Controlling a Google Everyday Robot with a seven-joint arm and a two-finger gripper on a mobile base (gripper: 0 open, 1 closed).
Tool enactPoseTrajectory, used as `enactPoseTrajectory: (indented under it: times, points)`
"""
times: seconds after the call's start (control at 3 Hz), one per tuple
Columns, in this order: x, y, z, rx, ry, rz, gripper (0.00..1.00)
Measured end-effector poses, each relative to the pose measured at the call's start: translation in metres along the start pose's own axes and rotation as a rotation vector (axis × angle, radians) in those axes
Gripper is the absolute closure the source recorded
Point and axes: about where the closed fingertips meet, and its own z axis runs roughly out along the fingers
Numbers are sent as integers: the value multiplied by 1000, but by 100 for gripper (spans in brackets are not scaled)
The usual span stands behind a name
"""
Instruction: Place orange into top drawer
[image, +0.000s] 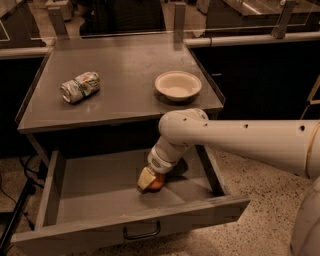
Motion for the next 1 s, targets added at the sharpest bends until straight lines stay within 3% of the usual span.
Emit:
enactPoseTrajectory:
  times: [0.33,0.67,1.0]
  points:
    - [0,0,0,0,0,0,13]
    - [0,0,0,0,0,0,0]
    - [0,0,0,0,0,0,0]
